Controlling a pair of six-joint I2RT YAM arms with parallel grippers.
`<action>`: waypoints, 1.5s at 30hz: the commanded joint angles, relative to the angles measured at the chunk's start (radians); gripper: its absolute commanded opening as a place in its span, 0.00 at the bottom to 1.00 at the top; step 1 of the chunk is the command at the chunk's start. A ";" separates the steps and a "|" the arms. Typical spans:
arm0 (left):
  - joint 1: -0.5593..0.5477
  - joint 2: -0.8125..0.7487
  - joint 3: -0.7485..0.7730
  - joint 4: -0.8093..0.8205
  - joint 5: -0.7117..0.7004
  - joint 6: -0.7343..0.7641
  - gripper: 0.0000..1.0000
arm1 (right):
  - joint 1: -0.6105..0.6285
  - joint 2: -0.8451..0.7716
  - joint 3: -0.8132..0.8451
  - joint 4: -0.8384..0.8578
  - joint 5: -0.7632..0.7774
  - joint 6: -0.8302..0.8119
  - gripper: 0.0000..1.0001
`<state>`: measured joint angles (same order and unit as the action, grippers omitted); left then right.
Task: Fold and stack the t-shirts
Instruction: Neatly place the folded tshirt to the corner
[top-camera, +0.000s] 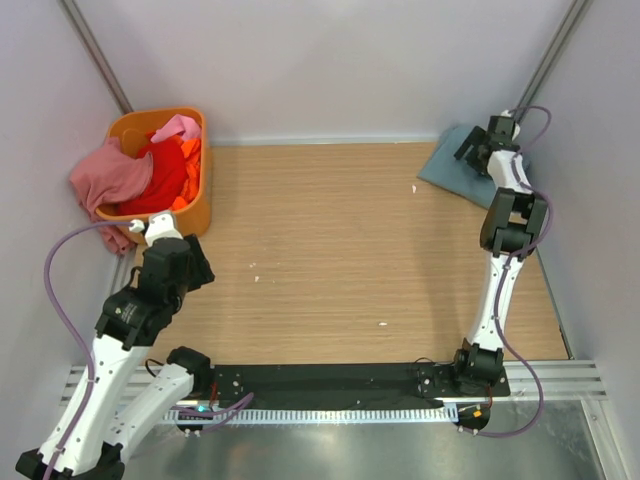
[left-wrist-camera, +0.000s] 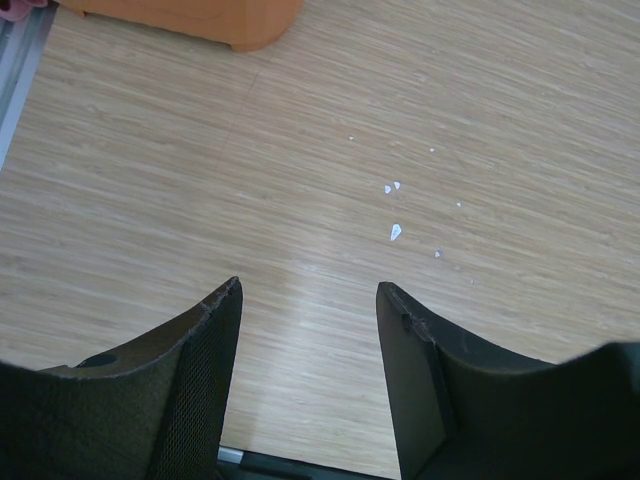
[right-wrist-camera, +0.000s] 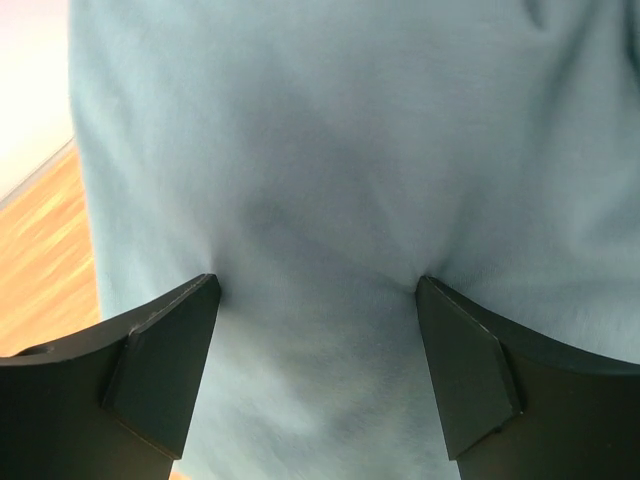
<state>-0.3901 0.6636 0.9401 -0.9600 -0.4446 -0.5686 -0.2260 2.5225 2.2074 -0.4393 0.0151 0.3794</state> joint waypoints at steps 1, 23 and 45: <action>0.007 -0.024 0.000 0.033 -0.017 -0.007 0.57 | 0.163 -0.063 -0.191 -0.037 -0.193 0.081 0.85; 0.007 -0.071 -0.003 0.033 -0.025 -0.010 0.57 | 0.286 -0.304 -0.247 -0.095 -0.317 -0.031 0.84; 0.007 -0.093 -0.007 0.040 -0.017 -0.007 0.58 | 0.079 -0.539 -0.522 -0.058 -0.228 0.026 0.83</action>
<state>-0.3901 0.5789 0.9390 -0.9596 -0.4488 -0.5716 -0.1513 1.9648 1.6730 -0.5224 -0.2043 0.3920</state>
